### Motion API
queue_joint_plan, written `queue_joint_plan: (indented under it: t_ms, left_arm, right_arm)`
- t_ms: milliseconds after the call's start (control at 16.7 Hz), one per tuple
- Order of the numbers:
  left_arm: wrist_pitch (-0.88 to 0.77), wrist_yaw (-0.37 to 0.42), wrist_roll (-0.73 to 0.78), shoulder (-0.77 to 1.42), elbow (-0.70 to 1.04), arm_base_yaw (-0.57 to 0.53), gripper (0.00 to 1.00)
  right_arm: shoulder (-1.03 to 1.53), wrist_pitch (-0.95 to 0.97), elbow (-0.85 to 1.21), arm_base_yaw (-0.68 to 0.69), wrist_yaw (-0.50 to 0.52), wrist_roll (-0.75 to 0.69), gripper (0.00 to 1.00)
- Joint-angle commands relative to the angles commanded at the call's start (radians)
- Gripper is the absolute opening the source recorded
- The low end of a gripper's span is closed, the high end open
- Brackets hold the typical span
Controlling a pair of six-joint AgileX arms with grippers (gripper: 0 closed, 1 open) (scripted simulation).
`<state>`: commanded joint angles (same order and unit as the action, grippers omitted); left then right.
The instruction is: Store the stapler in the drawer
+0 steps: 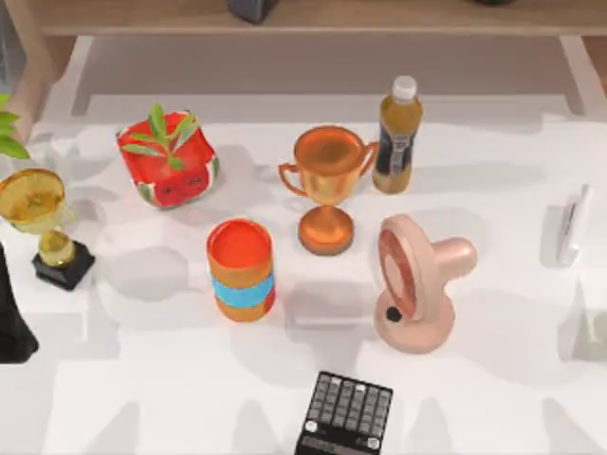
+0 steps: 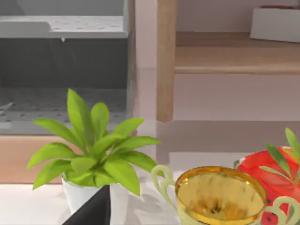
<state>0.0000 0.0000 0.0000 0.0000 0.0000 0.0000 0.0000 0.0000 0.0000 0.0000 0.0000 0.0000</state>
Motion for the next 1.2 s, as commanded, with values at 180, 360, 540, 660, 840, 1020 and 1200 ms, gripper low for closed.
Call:
queue_joint_plan:
  t_ms: [180, 360, 540, 660, 840, 1020, 1200]
  left_arm:
    - [0.000, 0.000, 0.000, 0.000, 0.000, 0.000, 1.00]
    - [0.000, 0.000, 0.000, 0.000, 0.000, 0.000, 1.00]
    - [0.000, 0.000, 0.000, 0.000, 0.000, 0.000, 1.00]
    - [0.000, 0.000, 0.000, 0.000, 0.000, 0.000, 1.00]
    - [0.000, 0.000, 0.000, 0.000, 0.000, 0.000, 1.00]
    - [0.000, 0.000, 0.000, 0.000, 0.000, 0.000, 1.00]
    - [0.000, 0.000, 0.000, 0.000, 0.000, 0.000, 1.00]
  right_arm:
    - [0.010, 0.006, 0.005, -0.001, -0.003, -0.008, 1.00]
    - [0.102, 0.058, 0.053, -0.016, -0.030, -0.081, 1.00]
    - [0.286, 0.160, 0.145, -0.051, -0.071, -0.217, 1.00]
    - [0.451, 0.250, 0.227, -0.085, -0.103, -0.335, 1.00]
    - [0.744, 0.408, 0.370, -0.148, -0.155, -0.537, 1.00]
    - [1.067, 0.578, 0.526, -0.217, -0.209, -0.755, 1.00]
    - [1.397, 0.749, 0.682, -0.285, -0.264, -0.972, 1.00]
